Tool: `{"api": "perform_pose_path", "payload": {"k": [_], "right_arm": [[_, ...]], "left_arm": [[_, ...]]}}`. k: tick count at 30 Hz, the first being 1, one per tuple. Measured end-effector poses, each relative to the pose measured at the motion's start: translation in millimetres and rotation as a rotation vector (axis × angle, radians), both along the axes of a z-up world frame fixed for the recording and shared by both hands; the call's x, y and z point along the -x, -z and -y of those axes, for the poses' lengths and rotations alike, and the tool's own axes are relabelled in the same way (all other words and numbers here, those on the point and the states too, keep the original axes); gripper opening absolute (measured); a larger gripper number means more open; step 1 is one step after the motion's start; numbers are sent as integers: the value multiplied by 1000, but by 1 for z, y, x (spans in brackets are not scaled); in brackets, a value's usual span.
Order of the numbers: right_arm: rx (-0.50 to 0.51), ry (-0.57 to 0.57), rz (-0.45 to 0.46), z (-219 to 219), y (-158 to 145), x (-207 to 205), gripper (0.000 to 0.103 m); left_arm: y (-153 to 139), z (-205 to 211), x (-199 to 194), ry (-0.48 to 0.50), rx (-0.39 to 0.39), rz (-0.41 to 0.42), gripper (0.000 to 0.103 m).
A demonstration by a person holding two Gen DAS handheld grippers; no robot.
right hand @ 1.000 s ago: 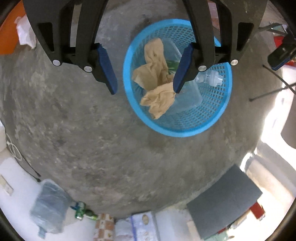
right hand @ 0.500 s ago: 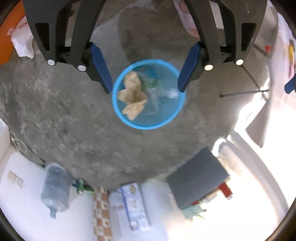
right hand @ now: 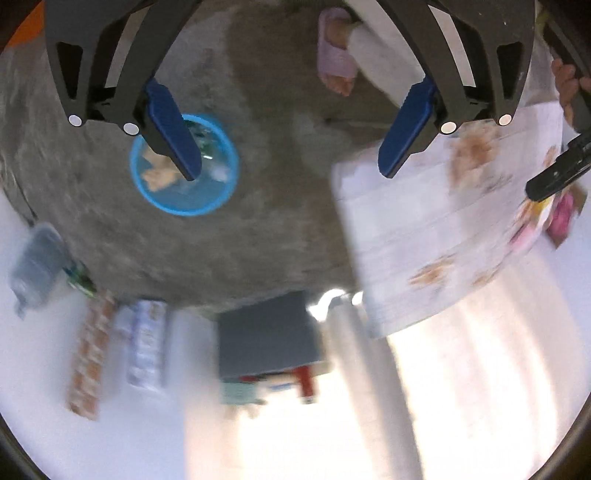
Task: Collect trash
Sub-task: 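Move both tools back over the table, then grasp the yellow-and-white medicine box with the left gripper while the right gripper grasps the pink sponge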
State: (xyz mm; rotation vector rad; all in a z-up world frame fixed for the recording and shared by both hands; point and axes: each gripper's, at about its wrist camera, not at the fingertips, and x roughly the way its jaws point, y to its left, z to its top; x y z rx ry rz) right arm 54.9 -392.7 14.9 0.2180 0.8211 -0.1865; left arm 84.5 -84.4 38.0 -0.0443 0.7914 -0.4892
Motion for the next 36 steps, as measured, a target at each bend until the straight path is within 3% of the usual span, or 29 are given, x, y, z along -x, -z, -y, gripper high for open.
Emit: {"api": "perform_pose_path", "payload": {"k": [6,13,18,23,28,31,34,36], "right_arm": [[-9,-250,-34,-90,0,-38,95],[109,-317,-41,-175,0,-68,95],[200,-383,-35,-215,-2,-79,95],[164,-420,-44,-230,-4,-94,95],[122,-447,-41,-239,-6,-110,95],[111,-469,-50,-245,-6,-123,95],[110,-499,-44,-254,-8,-139,95],[110,-519,-39,-261,-11,-149,95]], "left_arm": [[3,-88,3,-218,8,22,83],[6,-203,-7,-504,58,38,87],[14,-251,-57,-617,-10,21,92],[35,-277,-126,-644,-14,-110,92],[56,-275,-172,-643,-157,-142,92],[68,-281,-184,-654,-193,-176,92],[77,-287,-187,-672,-191,-190,83],[81,-291,-188,-679,-174,-199,71]]}}
